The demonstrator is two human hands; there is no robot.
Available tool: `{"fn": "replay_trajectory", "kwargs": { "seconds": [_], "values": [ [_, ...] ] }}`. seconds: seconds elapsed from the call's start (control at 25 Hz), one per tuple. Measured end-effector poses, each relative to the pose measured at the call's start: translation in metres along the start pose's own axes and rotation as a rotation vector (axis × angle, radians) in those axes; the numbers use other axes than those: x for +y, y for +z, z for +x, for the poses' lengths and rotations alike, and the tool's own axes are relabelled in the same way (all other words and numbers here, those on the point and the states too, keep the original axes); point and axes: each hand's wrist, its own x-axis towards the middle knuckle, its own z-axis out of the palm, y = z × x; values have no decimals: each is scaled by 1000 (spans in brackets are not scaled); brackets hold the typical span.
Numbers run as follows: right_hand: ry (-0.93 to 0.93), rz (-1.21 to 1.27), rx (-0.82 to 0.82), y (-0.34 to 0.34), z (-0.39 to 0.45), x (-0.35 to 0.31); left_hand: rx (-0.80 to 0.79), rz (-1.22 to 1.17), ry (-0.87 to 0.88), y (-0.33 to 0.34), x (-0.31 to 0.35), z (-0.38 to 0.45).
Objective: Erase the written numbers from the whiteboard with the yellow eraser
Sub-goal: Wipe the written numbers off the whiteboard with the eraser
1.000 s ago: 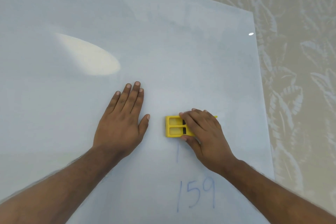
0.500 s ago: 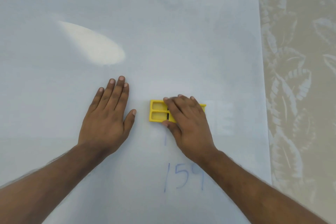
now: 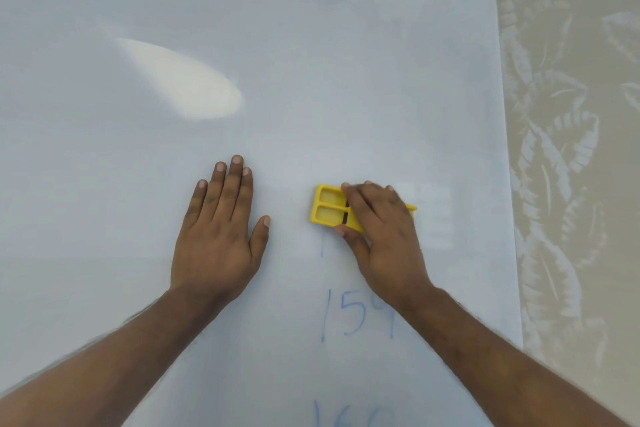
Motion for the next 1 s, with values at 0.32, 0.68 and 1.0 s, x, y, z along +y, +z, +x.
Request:
{"fn": "replay_trajectory", "kwargs": {
  "seconds": [0.32, 0.68, 1.0],
  "values": [
    [-157, -108, -133, -13, -60, 16, -18, -4, 8, -1, 2, -17],
    [-80, 1, -91, 5, -40, -13, -18, -21, 10, 2, 10, -38],
    [-58, -22, -170, -19, -96, 15, -53, -14, 39, 1, 14, -76]
  ]
}}
